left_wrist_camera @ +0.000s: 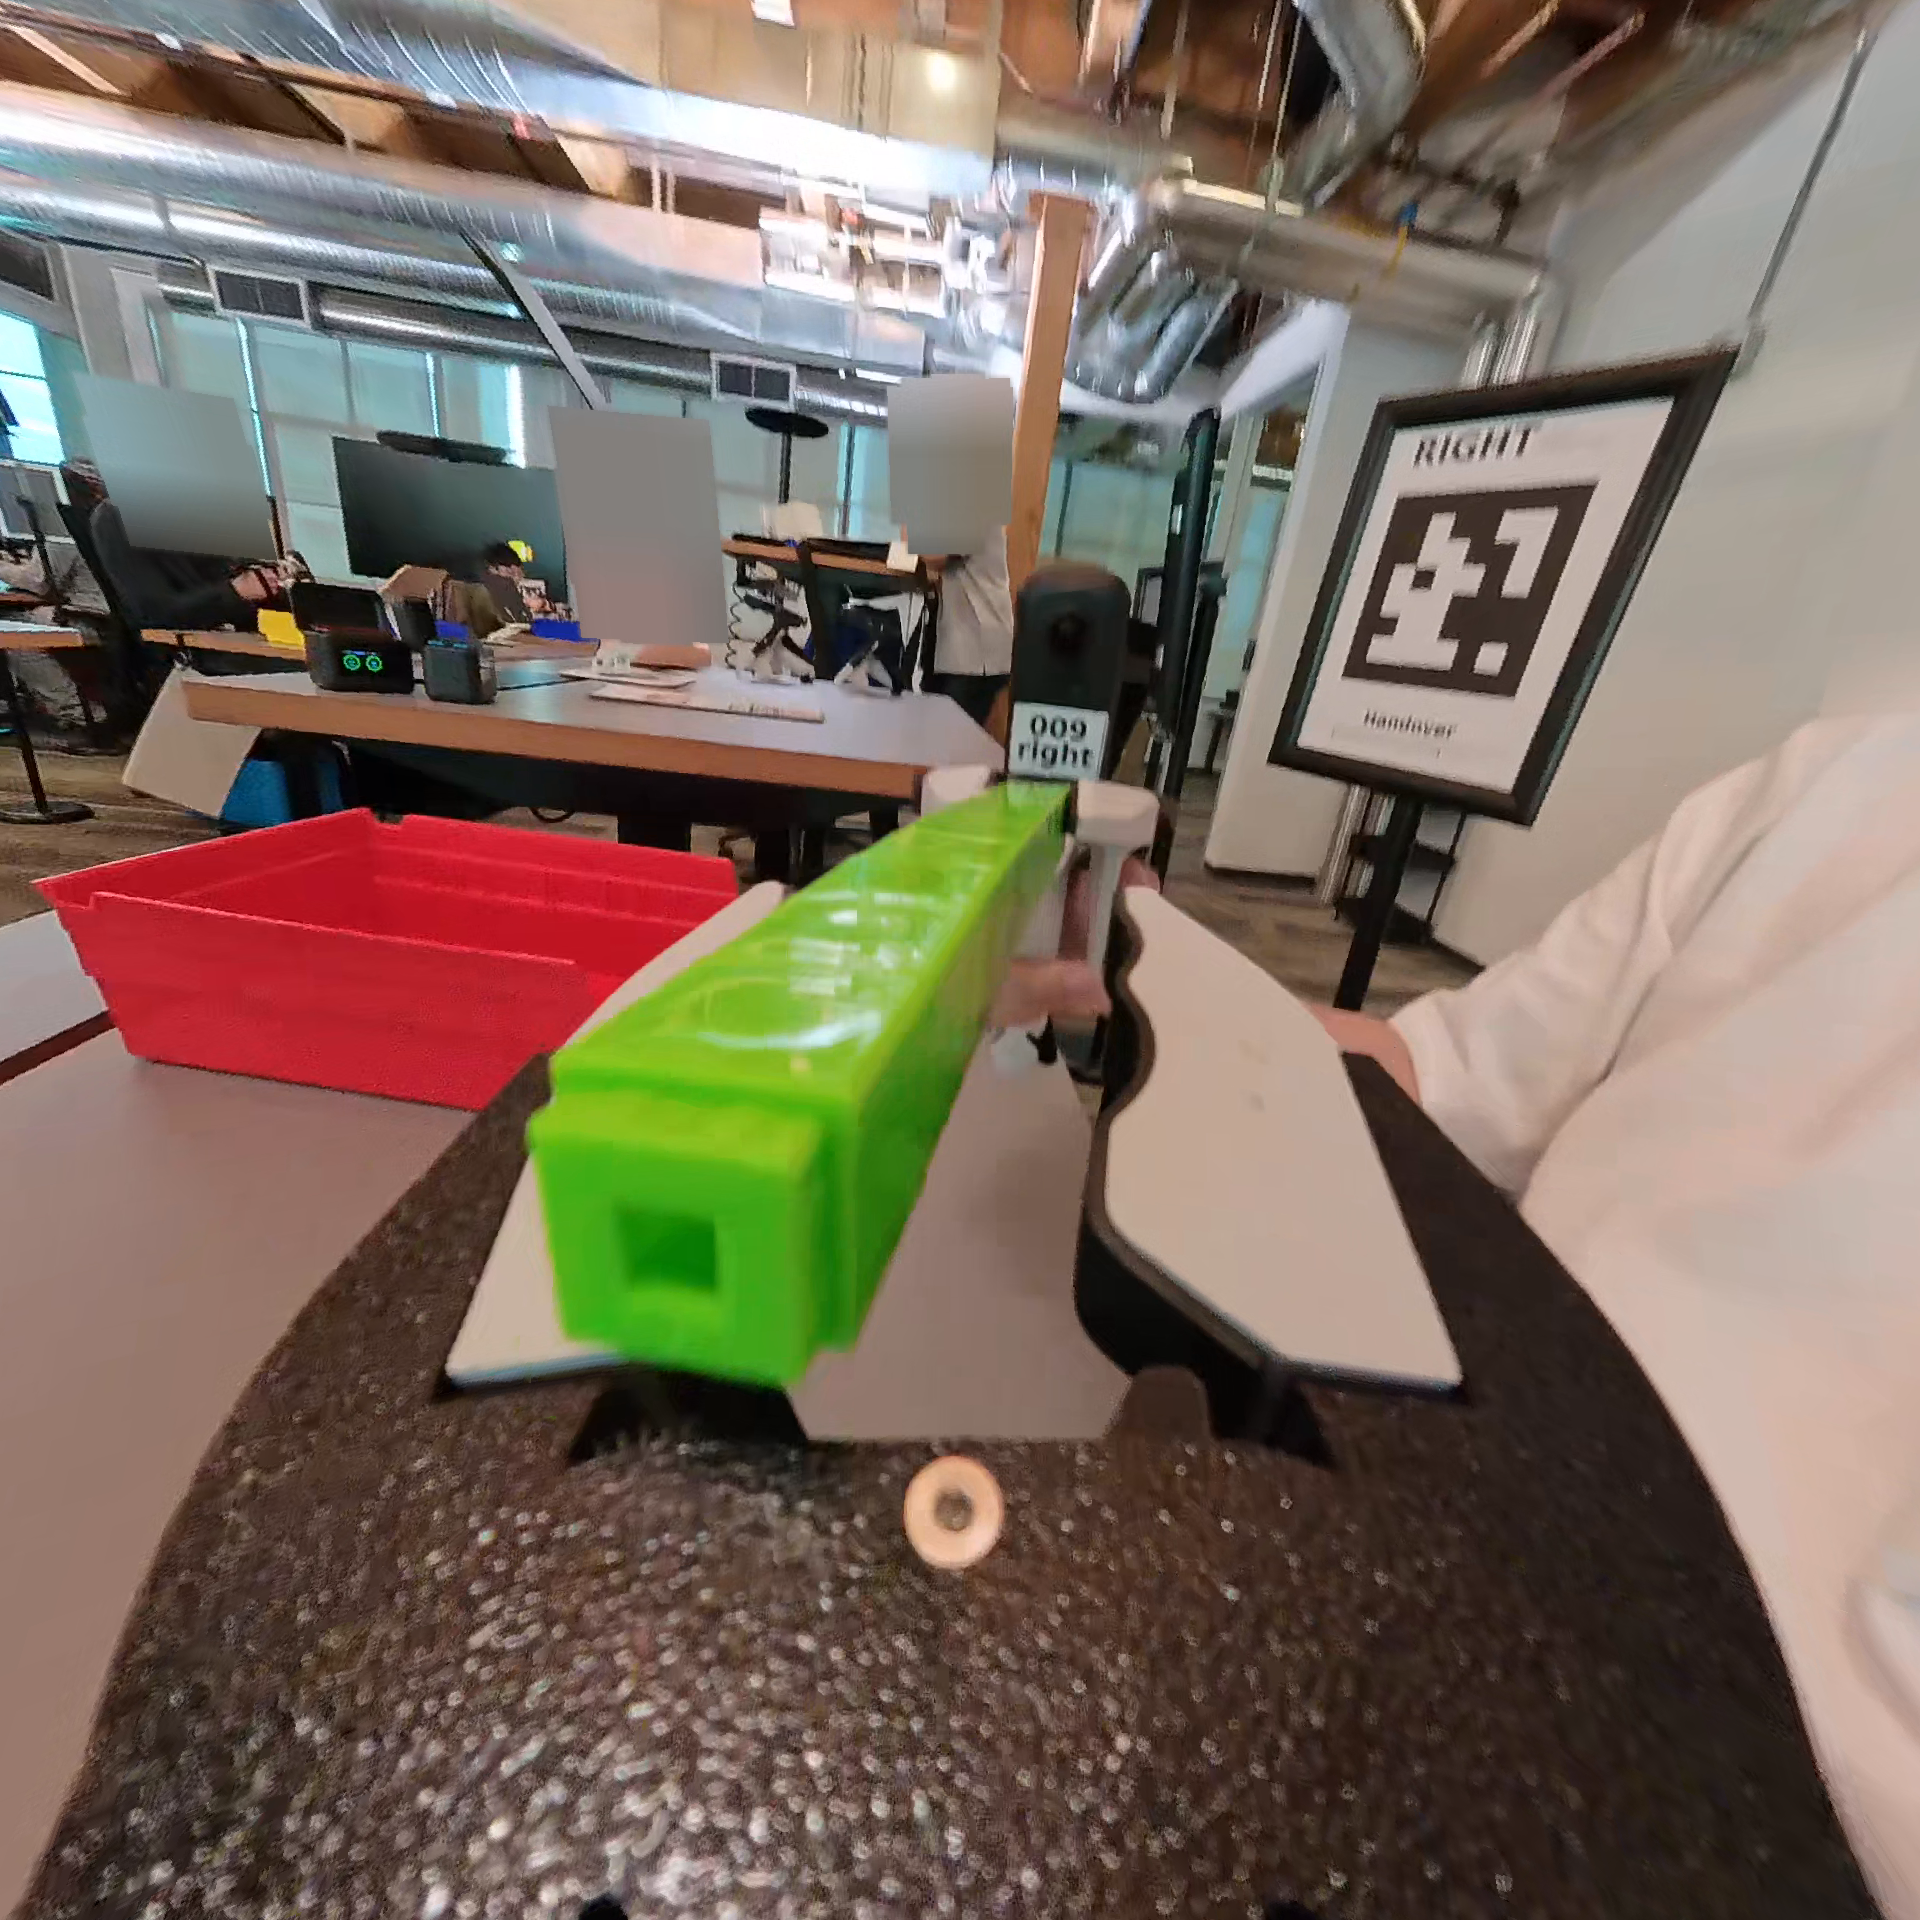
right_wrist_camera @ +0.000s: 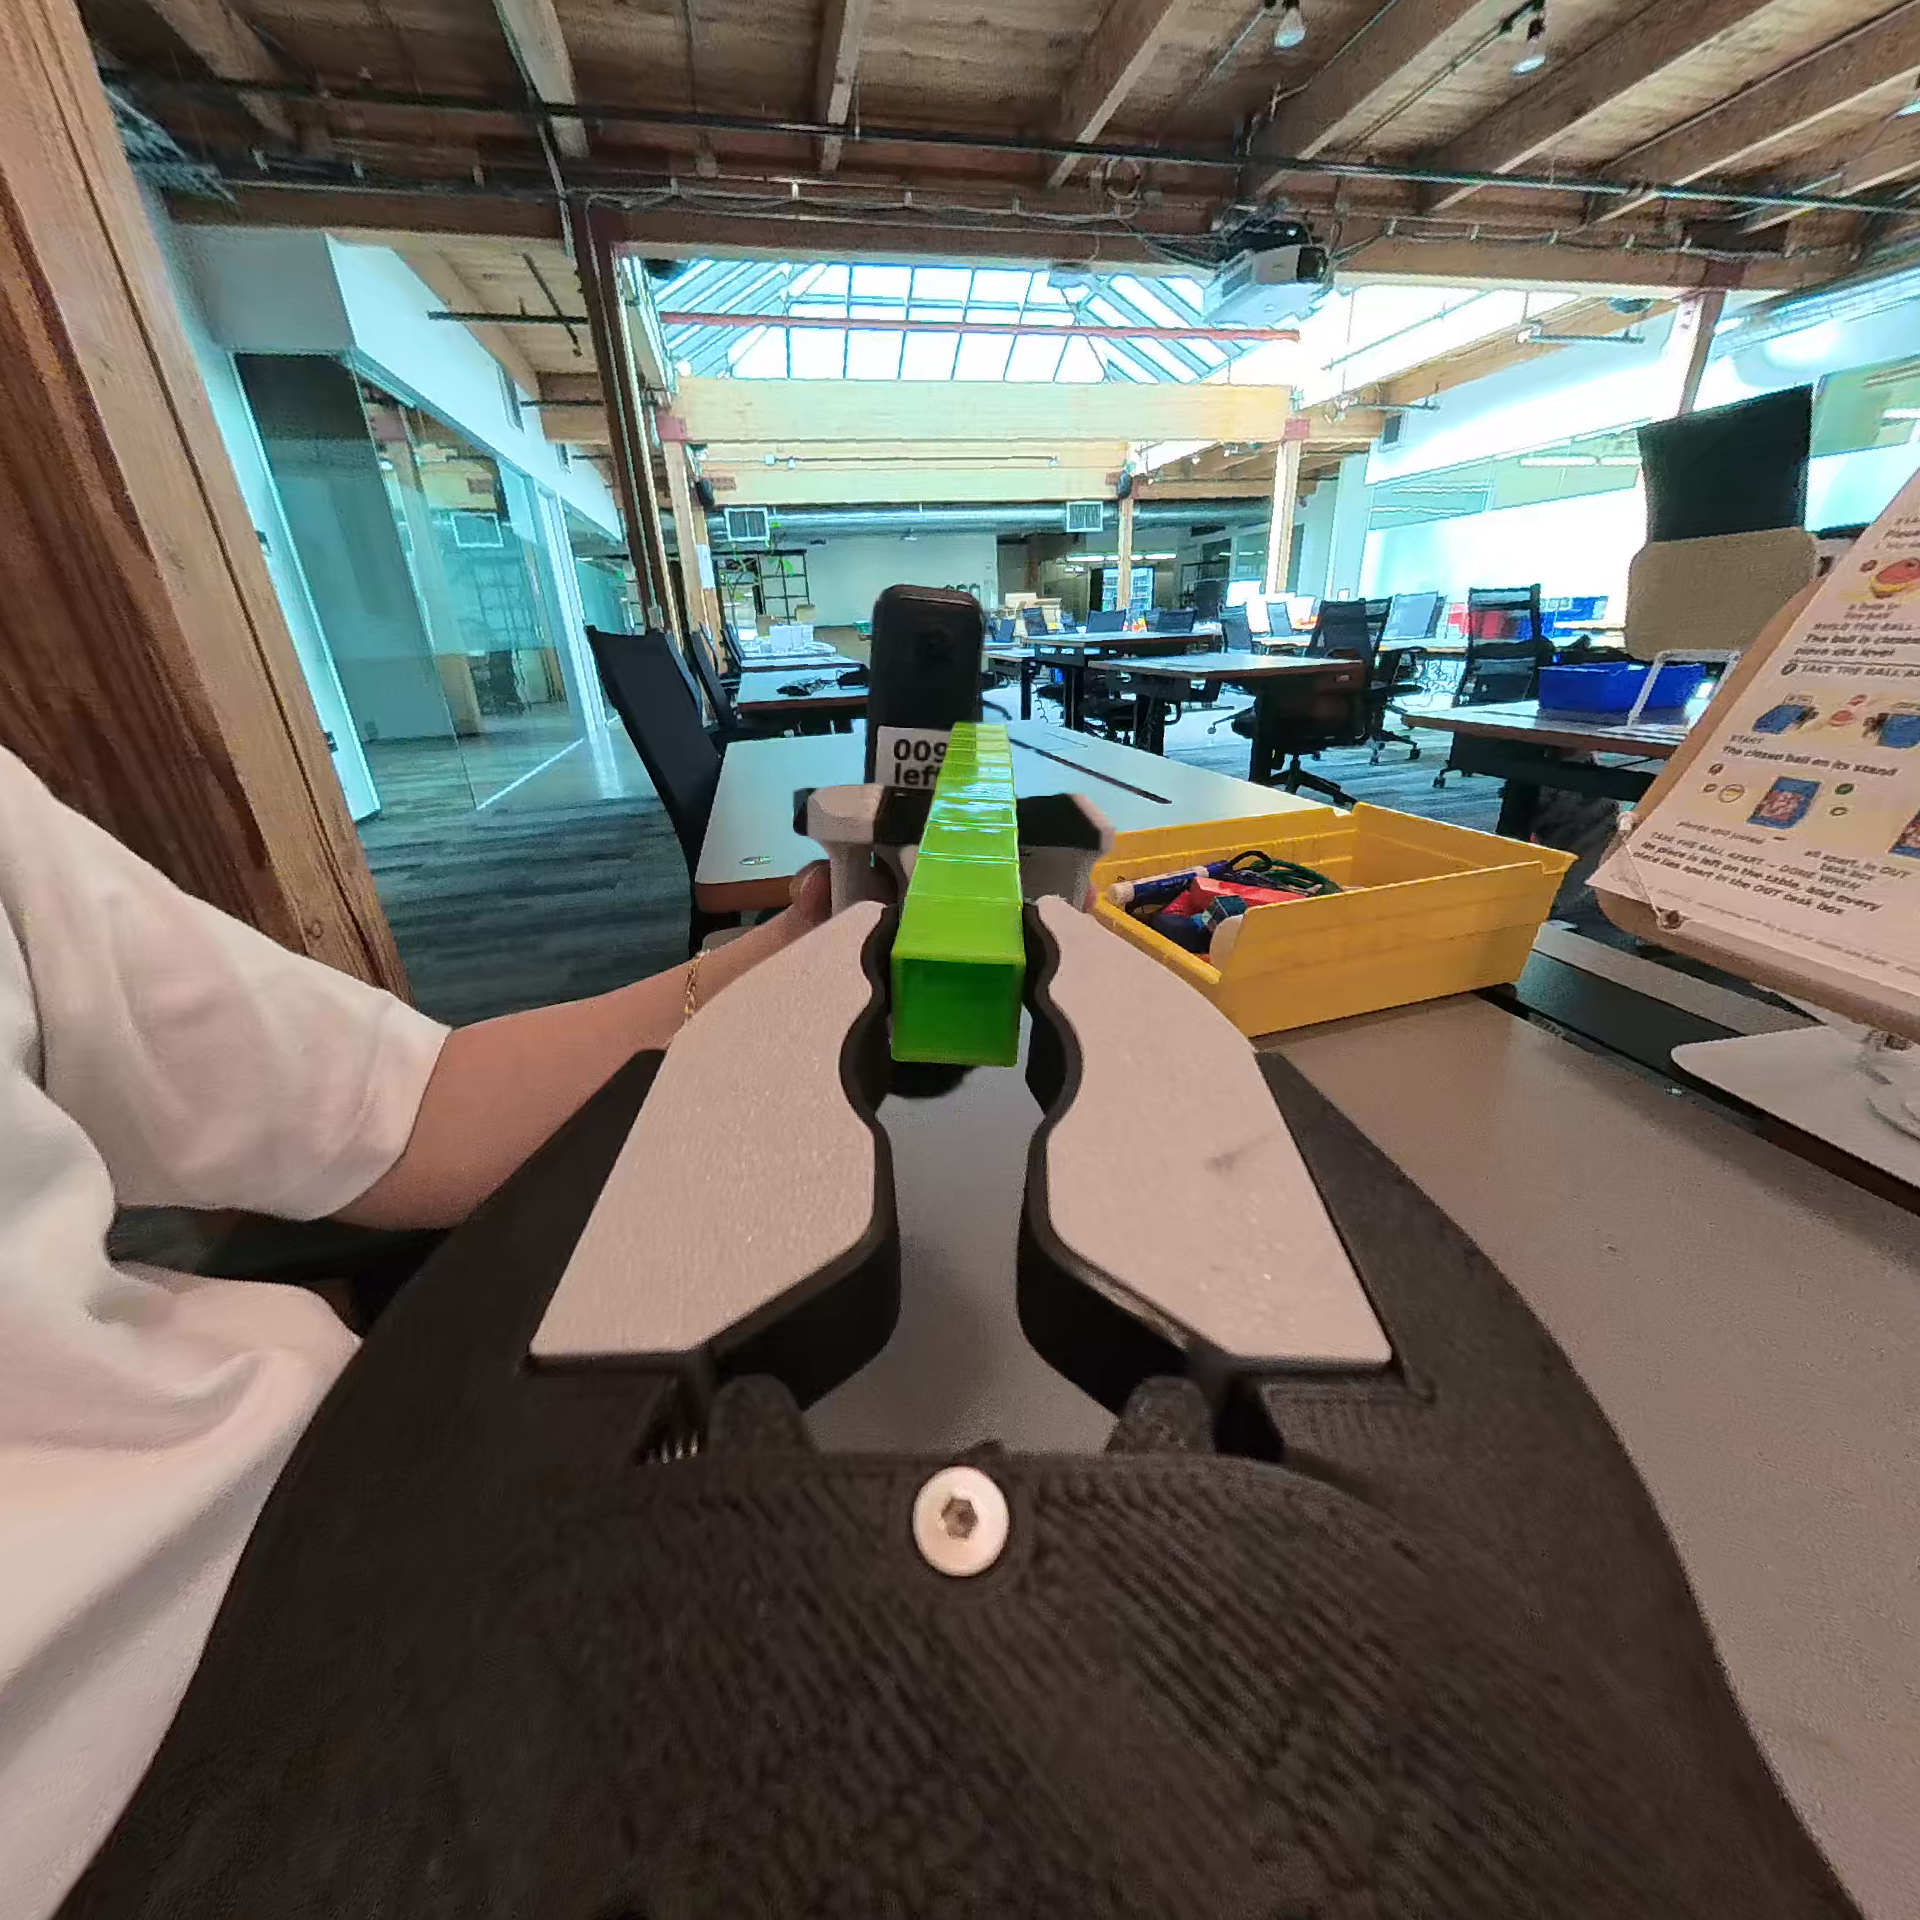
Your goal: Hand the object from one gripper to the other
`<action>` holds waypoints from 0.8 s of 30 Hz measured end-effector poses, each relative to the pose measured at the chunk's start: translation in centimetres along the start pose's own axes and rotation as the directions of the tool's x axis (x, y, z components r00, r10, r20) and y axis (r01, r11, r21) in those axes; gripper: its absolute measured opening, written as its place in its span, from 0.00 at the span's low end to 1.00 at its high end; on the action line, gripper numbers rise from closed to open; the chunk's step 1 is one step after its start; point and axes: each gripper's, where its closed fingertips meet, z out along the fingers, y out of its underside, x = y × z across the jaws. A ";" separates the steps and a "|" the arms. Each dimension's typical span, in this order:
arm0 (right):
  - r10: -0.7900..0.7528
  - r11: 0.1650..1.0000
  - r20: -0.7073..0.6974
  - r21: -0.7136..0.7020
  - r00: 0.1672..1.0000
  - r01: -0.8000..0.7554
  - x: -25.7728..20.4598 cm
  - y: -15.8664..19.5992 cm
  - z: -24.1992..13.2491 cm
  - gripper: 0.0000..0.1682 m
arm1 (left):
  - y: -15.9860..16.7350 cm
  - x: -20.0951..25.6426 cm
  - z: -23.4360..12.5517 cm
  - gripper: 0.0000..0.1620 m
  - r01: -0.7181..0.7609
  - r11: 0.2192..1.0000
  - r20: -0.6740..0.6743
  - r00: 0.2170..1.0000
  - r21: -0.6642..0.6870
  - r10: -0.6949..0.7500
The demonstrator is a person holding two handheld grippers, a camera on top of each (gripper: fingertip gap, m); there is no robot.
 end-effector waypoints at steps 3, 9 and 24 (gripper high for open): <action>0.000 1.000 0.000 0.000 1.000 0.000 0.3 -0.3 -0.8 0.13 | 0.6 -0.1 -0.6 0.30 -0.047 0.997 0.017 0.999 -0.069 0.048; 0.002 1.000 0.009 -0.011 1.000 -0.002 0.6 0.1 -1.3 0.13 | -0.1 -0.4 -0.6 0.31 -0.019 1.000 0.028 0.999 -0.005 0.020; 0.215 0.967 -0.080 0.159 0.973 -0.201 3.8 1.8 -0.2 0.43 | -3.9 -0.1 0.1 0.13 -0.074 0.955 0.085 0.995 0.288 0.051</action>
